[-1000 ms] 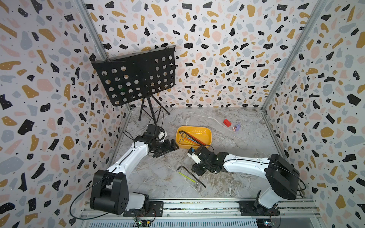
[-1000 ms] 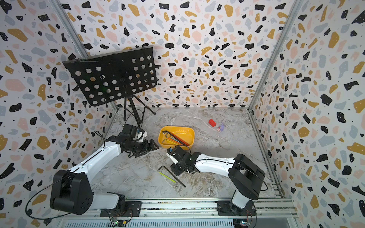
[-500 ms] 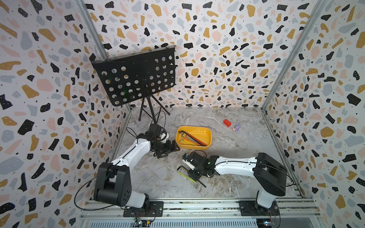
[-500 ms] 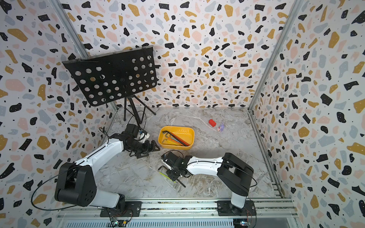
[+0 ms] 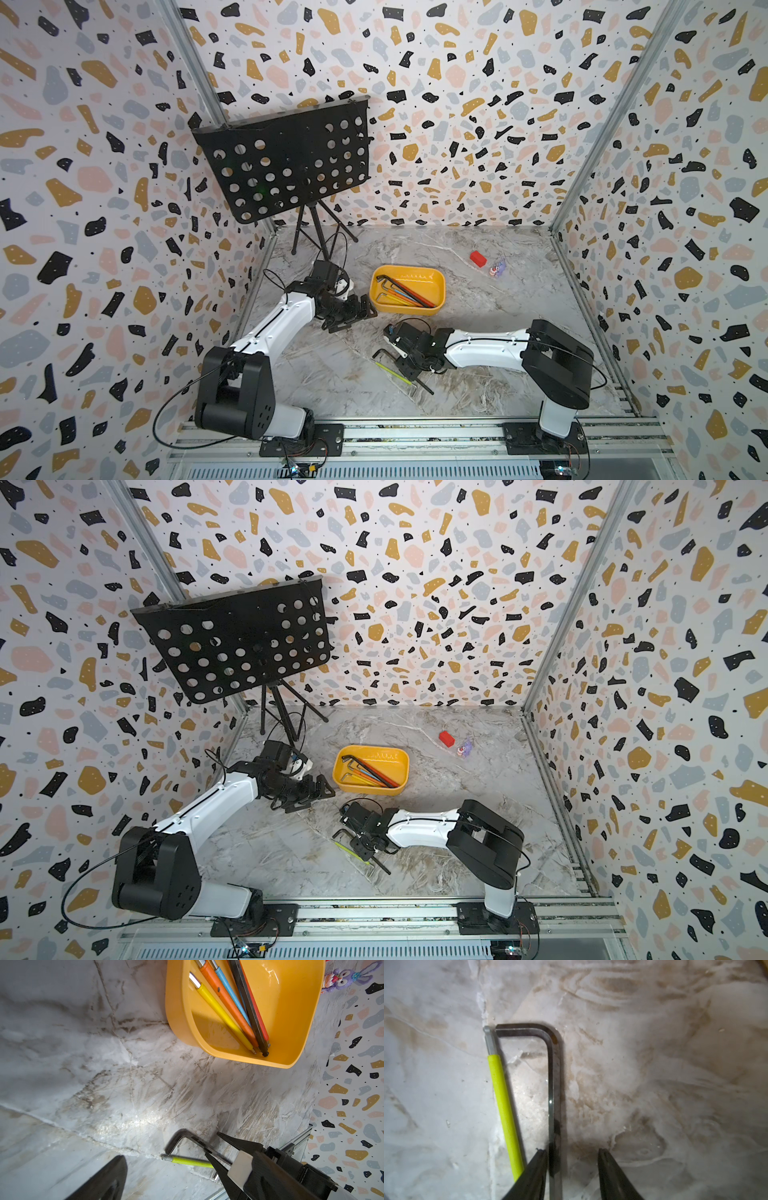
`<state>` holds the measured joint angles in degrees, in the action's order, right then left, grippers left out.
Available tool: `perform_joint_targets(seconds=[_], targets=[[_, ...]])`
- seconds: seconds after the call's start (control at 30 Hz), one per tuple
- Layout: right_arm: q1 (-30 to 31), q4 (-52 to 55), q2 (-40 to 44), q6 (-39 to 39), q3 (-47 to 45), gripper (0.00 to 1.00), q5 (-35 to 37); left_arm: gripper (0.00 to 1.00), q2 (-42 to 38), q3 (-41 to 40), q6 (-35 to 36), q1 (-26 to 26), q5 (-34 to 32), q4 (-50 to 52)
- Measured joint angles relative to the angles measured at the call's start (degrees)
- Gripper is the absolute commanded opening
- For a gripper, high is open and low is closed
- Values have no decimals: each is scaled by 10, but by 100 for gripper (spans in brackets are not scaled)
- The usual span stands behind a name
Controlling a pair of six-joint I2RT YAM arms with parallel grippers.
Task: Put the hex key on the desktop into the storage box
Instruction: Pick up the Allen key from the center of the board.
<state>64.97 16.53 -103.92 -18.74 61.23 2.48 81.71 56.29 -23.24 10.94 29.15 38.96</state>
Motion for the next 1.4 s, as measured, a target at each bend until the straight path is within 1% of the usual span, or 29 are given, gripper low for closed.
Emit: perform_joint_targets(seconds=[0.13,0.33,0.53,0.67,1.07,1.4], targets=[[4,0,-4,-3,2,42,10,98,-10,0,1,0,-14,0],[8,-6,-5,-10,2,30,22,99,-40,0,1,-1,-37,0],[13,-21,-5,-21,-3,8,22,100,-63,0,1,-4,-59,0],[13,-24,-5,-24,-3,0,25,100,-65,0,1,-7,-63,0],[15,-34,3,-20,-14,0,38,100,-65,0,1,-8,-68,1],[14,-1,45,-9,-28,0,78,100,-65,0,1,-8,-70,1]])
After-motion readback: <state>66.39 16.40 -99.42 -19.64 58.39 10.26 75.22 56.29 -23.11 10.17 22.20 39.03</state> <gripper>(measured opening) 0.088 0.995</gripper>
